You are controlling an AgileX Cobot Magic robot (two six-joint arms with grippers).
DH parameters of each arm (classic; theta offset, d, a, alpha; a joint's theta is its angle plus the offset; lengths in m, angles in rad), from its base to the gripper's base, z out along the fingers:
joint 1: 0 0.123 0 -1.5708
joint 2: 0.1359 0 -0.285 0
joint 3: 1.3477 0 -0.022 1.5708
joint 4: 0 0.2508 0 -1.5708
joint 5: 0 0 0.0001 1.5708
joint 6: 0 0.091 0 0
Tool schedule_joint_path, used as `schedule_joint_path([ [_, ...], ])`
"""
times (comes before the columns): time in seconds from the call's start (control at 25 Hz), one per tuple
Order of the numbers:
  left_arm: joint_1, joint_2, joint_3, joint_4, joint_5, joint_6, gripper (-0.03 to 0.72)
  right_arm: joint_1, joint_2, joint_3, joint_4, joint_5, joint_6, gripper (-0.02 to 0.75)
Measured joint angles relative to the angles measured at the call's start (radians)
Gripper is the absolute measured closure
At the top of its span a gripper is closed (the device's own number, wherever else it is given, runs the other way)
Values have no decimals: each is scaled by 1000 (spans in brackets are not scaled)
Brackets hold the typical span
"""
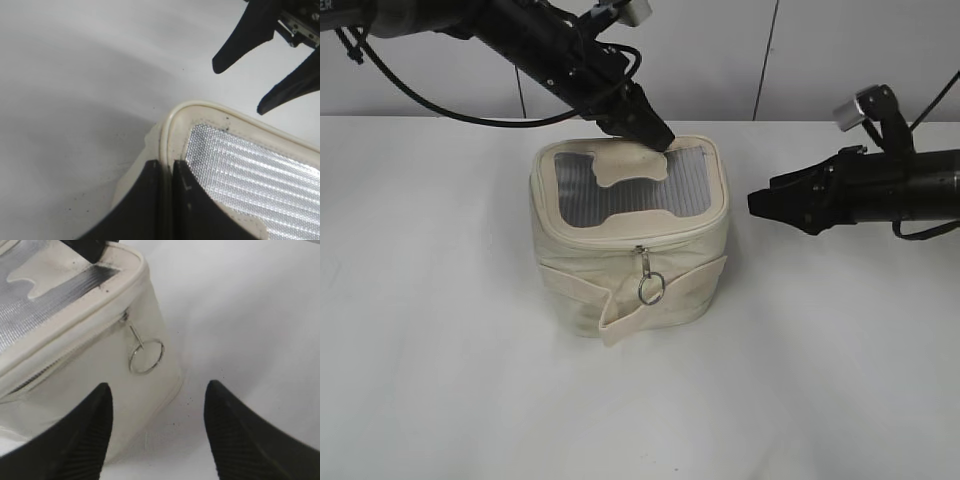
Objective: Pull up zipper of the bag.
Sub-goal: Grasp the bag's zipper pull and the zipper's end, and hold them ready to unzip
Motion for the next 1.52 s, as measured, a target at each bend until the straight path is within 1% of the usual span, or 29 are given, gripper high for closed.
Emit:
schedule_joint_path([
  [0.2, 0, -1, 0, 2, 0, 0, 645, 24, 47, -4, 15, -1, -30, 275],
  [0.32, 0, -1, 0, 2, 0, 0, 645, 63, 50, -4, 61, -12, -52, 275],
  [0.56, 0, -7, 0, 13, 1, 0, 645, 137, 50, -4, 109, -120, -107, 275],
  [0.72, 0, -8, 0, 18, 2, 0, 645, 150, 63, -33, 109, -143, -122, 279],
  [0.96, 0, -9, 0, 21, 2, 0, 645, 155, 125, -121, 109, -145, -100, 286],
  [1.04, 0, -9, 0, 21, 2, 0, 645, 156, 144, -145, 109, -145, -91, 302],
  [1.12, 0, -9, 0, 21, 2, 0, 645, 158, 152, -163, 109, -142, -87, 365],
  [1.2, 0, -9, 0, 21, 2, 0, 645, 159, 153, -177, 109, -140, -85, 480],
  [1.28, 0, -9, 0, 21, 2, 0, 645, 161, 153, -180, 110, -131, -82, 638],
  [1.32, 0, -9, 0, 21, 2, 0, 645, 161, 153, -181, 103, -127, -70, 673],
  [1.4, 0, -9, 0, 21, 1, 0, 645, 161, 153, -182, 68, -125, -29, 716],
  [1.52, 0, -9, 0, 23, 0, 0, 645, 160, 153, -182, -2, -128, 63, 728],
])
